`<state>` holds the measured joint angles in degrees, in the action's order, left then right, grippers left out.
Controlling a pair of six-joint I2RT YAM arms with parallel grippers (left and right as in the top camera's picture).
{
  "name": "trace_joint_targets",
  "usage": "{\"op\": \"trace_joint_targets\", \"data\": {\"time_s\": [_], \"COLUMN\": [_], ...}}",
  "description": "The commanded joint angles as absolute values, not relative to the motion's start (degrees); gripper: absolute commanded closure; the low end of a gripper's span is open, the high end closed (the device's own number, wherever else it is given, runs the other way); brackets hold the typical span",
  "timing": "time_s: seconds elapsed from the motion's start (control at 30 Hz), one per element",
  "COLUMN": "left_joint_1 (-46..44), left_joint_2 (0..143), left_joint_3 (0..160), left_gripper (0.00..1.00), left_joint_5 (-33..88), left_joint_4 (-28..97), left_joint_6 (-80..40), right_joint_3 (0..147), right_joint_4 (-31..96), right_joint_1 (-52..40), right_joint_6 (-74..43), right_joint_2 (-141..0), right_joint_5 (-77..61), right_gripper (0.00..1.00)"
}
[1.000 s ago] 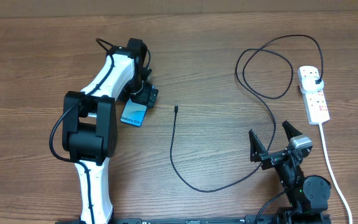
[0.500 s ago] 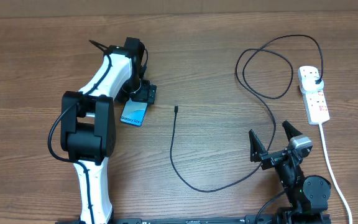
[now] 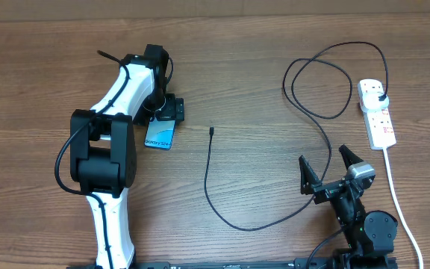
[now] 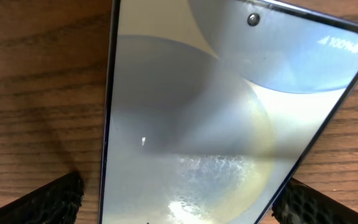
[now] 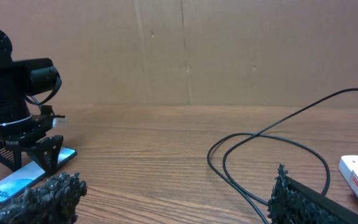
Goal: Plug charger to phone and switch on socket
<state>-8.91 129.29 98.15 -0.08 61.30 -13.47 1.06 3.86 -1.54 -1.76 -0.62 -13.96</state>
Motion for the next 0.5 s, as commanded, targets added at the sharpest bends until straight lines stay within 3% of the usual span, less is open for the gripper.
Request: {"op": "trace_joint_targets", "data": {"time_s": [0.0,0.47], "left_joint_1": [-8.0,-8.0], "left_joint_2": [135.3,135.3], "left_joint_3": [94.9,94.9], "left_gripper": [0.03,0.06], "left_joint_5": [0.0,4.5], "left_joint_4": [61.2,61.3], "left_joint_6": [-7.5,7.1], "right_joint_3": [0.4,0.4], "right_joint_4": [3.5,3.5], "right_joint_1": [-1.8,-1.8], "right_joint_6": [-2.2,-2.2], "right_joint_2": [-0.2,-0.2], "right_joint_5": [-13.3,-13.3], "right_gripper": [0.0,0.0]}}
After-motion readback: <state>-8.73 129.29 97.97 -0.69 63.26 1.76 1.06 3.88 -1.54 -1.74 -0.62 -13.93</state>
